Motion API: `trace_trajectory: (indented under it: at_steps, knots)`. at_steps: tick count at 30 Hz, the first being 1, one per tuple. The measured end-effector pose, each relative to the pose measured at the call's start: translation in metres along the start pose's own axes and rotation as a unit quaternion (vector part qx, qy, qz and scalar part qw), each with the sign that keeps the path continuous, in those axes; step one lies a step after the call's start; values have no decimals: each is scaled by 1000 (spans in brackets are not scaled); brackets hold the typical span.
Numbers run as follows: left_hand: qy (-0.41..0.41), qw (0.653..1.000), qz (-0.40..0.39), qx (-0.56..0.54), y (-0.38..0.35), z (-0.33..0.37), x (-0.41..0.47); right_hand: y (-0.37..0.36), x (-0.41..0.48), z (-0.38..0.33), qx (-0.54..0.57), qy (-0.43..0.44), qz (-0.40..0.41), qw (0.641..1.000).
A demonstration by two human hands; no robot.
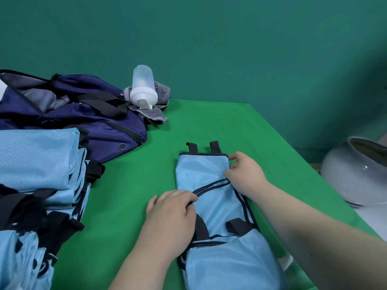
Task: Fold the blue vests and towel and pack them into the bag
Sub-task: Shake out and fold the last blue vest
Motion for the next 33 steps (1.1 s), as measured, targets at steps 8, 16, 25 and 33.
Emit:
trace_trajectory:
  at_steps: [8,16,25,33]
  knots:
    - [-2,1000,-3,6,-2,4,-1,9,1,9,2,11,24,1000]
    - [-31,999,1,-19,4,5,-6,20,-23,14,-6,27,49,998]
    - [-37,999,-10,34,19,4,-34,44,-127,10,127,32,-54,990]
    - [-50,996,-14,75,14,9,-66,42,-145,12,27,126,-92,987]
Point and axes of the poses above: each hand's wrist, its own x-axis towards the middle knuckle, its own y-axis out of the back of the hand, z = x × y, the point moved 1 cm from there along x, towards the middle knuckle, and after that the axes turned 12 degrees about y, right-handed, at the moved point
